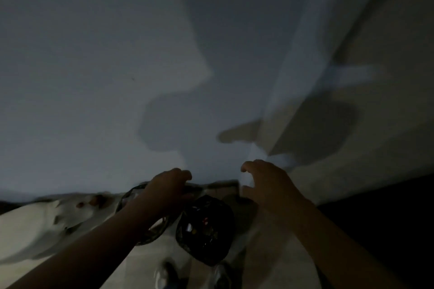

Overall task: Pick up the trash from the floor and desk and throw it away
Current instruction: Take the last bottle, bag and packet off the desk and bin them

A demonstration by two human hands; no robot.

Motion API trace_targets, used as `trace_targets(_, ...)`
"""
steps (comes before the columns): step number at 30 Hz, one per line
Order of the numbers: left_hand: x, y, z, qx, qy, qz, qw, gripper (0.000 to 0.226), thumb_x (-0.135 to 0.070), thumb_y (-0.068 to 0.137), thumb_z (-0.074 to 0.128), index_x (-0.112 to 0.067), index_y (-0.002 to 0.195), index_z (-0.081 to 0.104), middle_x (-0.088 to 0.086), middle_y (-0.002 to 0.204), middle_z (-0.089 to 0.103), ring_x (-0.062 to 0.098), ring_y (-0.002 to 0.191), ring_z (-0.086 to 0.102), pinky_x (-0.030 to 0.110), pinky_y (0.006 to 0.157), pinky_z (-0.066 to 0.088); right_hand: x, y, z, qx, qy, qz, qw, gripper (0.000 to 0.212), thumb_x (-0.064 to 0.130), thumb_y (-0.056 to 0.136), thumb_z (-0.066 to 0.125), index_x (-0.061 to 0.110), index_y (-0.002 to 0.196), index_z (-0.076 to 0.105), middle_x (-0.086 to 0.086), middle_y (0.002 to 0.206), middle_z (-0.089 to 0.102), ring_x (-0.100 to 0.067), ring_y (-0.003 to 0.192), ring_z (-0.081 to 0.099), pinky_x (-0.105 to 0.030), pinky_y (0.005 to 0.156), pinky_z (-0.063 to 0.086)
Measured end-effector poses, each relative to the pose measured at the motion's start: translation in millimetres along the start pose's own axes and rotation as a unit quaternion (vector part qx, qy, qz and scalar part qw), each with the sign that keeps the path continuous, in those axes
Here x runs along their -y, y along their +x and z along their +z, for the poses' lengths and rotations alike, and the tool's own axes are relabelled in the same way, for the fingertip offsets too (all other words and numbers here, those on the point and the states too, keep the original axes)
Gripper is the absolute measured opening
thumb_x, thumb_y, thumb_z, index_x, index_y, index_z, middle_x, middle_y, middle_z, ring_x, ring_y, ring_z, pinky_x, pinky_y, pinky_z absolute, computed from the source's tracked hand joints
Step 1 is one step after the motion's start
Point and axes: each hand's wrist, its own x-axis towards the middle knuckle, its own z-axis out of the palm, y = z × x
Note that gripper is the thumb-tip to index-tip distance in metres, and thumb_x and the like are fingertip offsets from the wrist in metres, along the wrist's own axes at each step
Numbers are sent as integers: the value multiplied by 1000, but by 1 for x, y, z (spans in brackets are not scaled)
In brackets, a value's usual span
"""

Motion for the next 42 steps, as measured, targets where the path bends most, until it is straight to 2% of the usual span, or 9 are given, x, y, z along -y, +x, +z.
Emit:
trace_targets(3, 1, -21, -25, -57, -6, -26, 998, 53, -45, 88, 59, -23, 134, 45, -2, 127, 53, 13, 111, 54, 21, 90, 40, 18, 12, -30, -6, -17, -54, 998, 45, 36, 86, 60, 23, 128, 48, 0, 125, 53, -18, 111, 52, -31, 90, 45)
trace_targets(10, 26, -97, -80, -190, -17, -112, 975, 51, -44, 87, 60, -26, 132, 47, -4, 124, 57, 12, 109, 56, 22, 88, 43, 102, 30, -78, -37, -24, -184, 982, 43, 34, 82, 63, 23, 123, 54, 3, 120, 59, -17, 109, 55, -30, 89, 46)
trace_targets(22, 50, -349, -122, -380, -8, -306, 873, 46, -44, 83, 64, -28, 125, 54, -8, 118, 60, 11, 101, 59, 23, 84, 46, 320, -44, -113, -43, -25, -425, 904, 40, 36, 84, 65, 25, 121, 56, 6, 120, 58, -11, 106, 54, -29, 91, 46)
trace_targets(28, 32, -462, -133, -446, 27, -390, 805, 45, -39, 81, 67, -25, 123, 56, -4, 116, 61, 15, 99, 60, 23, 75, 44, 406, -106, -131, -72, -16, -545, 835, 39, 37, 82, 65, 28, 120, 57, 8, 118, 59, -10, 103, 55, -26, 88, 46)
trace_targets(32, 2, -511, -129, -476, 48, -450, 754, 41, -37, 80, 68, -23, 118, 58, -2, 114, 63, 17, 100, 61, 26, 79, 48, 444, -141, -144, -75, -7, -621, 780, 40, 37, 83, 64, 29, 122, 56, 10, 119, 59, -9, 104, 55, -20, 82, 41)
trace_targets(35, -26, -533, -126, -497, 56, -494, 711, 44, -39, 80, 68, -25, 121, 57, -6, 116, 61, 13, 102, 60, 19, 77, 42, 463, -163, -153, -62, 18, -677, 733, 41, 36, 83, 65, 28, 123, 55, 8, 120, 59, -8, 105, 55, -19, 83, 40)
trace_targets(37, -47, -543, -125, -500, 56, -524, 687, 46, -41, 81, 66, -26, 123, 56, -7, 118, 60, 12, 103, 59, 19, 79, 44, 472, -178, -159, -51, 35, -710, 702, 42, 34, 83, 67, 28, 123, 56, 7, 120, 60, -9, 105, 56, -20, 83, 43)
trace_targets(40, -77, -557, -123, -501, 53, -564, 655, 46, -41, 83, 65, -27, 125, 54, -6, 119, 59, 12, 105, 58, 29, 86, 51, 483, -199, -162, -37, 53, -752, 656, 42, 31, 82, 67, 27, 122, 56, 5, 120, 60, -12, 103, 58, -25, 85, 49)
trace_targets(42, -95, -569, -119, -504, 63, -588, 629, 44, -40, 83, 65, -28, 124, 54, -7, 119, 59, 9, 104, 57, 24, 84, 50, 490, -212, -162, -29, 63, -773, 631, 42, 32, 81, 68, 28, 122, 57, 5, 121, 60, -12, 103, 58, -25, 86, 48)
